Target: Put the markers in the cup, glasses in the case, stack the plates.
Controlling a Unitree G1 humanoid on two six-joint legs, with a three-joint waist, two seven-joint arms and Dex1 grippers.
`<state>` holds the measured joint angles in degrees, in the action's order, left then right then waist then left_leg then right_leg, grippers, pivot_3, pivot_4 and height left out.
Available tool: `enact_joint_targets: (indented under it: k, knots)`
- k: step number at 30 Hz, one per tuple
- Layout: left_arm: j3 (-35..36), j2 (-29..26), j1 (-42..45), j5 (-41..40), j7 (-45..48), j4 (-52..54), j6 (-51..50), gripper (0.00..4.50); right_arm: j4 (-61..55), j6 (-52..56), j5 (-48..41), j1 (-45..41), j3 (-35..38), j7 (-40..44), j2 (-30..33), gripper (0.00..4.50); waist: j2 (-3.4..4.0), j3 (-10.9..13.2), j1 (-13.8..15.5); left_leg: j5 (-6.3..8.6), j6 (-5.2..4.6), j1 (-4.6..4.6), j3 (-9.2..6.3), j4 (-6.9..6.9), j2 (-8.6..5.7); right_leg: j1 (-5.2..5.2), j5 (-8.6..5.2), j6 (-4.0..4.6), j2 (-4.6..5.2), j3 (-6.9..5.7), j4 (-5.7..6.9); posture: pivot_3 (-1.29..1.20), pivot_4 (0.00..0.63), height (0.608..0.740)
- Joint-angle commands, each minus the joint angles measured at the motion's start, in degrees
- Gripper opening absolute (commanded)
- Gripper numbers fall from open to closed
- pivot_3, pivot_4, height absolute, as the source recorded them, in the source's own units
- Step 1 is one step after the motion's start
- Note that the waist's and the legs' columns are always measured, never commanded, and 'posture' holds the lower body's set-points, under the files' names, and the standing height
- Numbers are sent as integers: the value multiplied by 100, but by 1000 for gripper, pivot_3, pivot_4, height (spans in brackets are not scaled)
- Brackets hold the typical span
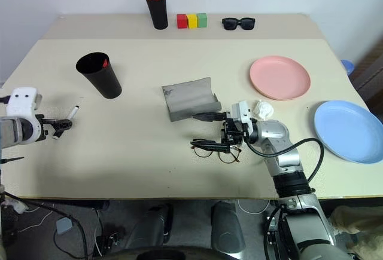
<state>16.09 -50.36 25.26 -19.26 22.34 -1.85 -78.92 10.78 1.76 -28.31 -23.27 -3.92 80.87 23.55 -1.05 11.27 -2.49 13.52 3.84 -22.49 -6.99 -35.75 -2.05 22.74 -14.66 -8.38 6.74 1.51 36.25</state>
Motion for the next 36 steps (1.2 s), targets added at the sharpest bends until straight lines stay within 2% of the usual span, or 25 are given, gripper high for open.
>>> enact_joint_targets:
  k: [1,2,9,15,20,23,25,28,30,36]
  knots:
    - [-374,-281,-33,103,275,-265,270,3963,-226,-73,-67,44,118,-56,25,3802,0,0,1,-2,3,0,0,3,0,1,0,0,0,0,0,0,150,740]
    - [-454,-336,-50,124,336,-321,338,3670,-267,-59,-79,70,131,-82,35,3802,0,0,2,-3,4,0,0,5,0,2,0,1,0,0,0,0,150,740]
    - [-672,-338,-53,109,479,-258,405,57,-343,-45,-92,152,173,-150,96,3802,3,-1,-10,-6,10,8,0,16,2,3,1,3,0,0,1,0,150,740]
    - [-664,-365,-331,-49,632,331,264,17,-262,-89,-84,150,204,-124,125,3802,3,-1,-7,-7,10,7,0,16,2,2,1,3,0,0,0,0,150,740]
    - [-713,-484,-1290,-1000,1570,2757,415,17,-190,-135,-55,142,242,-137,133,3802,2,0,15,-6,10,2,4,20,2,3,1,3,4,3,-7,0,150,740]
    - [-841,-491,-1434,-994,1681,3310,901,17,-172,-140,-41,119,250,-174,130,3802,3,0,33,-8,13,0,3,19,3,3,1,5,4,2,-8,0,150,740]
    - [-933,-190,-1202,-650,1398,3355,1709,17,-178,-148,-32,103,265,-239,123,3802,4,0,39,-11,17,3,2,19,4,3,3,10,2,2,-7,0,150,740]
    - [-1006,569,-710,40,670,3030,3272,17,-185,-148,-25,65,273,-330,104,3802,2,-1,76,-14,20,4,2,12,4,-4,4,11,2,2,-11,0,150,740]
    - [-1001,1096,-303,419,73,2680,3877,17,-206,-148,-20,60,273,-391,94,3802,1,-1,142,-14,20,4,3,8,2,-7,5,11,2,2,-15,0,150,740]
    - [-937,2157,374,1502,-1426,1471,5571,17,-210,-171,-1,32,275,-509,75,3802,2,-2,165,-13,19,2,4,12,2,-1,6,9,3,2,-12,0,150,740]
